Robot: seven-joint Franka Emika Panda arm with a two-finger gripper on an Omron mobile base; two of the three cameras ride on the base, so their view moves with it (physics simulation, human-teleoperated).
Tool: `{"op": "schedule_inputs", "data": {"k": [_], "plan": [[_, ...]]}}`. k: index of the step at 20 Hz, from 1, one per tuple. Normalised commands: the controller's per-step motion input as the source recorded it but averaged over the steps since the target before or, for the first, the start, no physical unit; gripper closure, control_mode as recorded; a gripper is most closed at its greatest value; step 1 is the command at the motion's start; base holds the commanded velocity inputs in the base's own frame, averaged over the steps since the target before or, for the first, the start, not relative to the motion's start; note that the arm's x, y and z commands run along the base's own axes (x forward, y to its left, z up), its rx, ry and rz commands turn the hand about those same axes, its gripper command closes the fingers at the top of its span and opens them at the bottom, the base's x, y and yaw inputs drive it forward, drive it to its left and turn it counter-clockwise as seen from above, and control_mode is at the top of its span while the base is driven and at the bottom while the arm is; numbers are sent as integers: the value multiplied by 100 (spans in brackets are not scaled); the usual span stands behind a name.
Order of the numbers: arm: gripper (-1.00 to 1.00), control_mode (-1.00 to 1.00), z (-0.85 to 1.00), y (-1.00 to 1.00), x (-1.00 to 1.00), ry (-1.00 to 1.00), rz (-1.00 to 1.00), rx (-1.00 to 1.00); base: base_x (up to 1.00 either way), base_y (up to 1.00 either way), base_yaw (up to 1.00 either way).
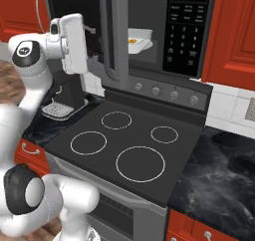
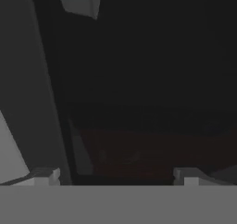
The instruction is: Place the tupperware containing the shrimp and mushroom meal in the microwave. Close the microwave door and press the start button to reheat the meal.
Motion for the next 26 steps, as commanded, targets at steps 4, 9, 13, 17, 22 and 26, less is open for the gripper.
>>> {"op": "schedule_inputs", "data": {"k": [4, 9, 13, 17, 22, 26], "plan": [[-100, -100, 0, -24, 81, 0, 12, 7, 0, 0, 0], [-100, -100, 0, -18, 78, 0, 18, 8, 0, 0, 0], [-100, -100, 0, -12, 77, 0, 20, 8, 0, 0, 0], [-100, -100, -1, -10, 76, 0, 20, 7, 0, 0, 0], [-100, -100, -9, -12, 80, 0, 23, 7, 0, 0, 0], [-100, -100, -12, -13, 80, 0, 23, 6, 0, 0, 0]]}}
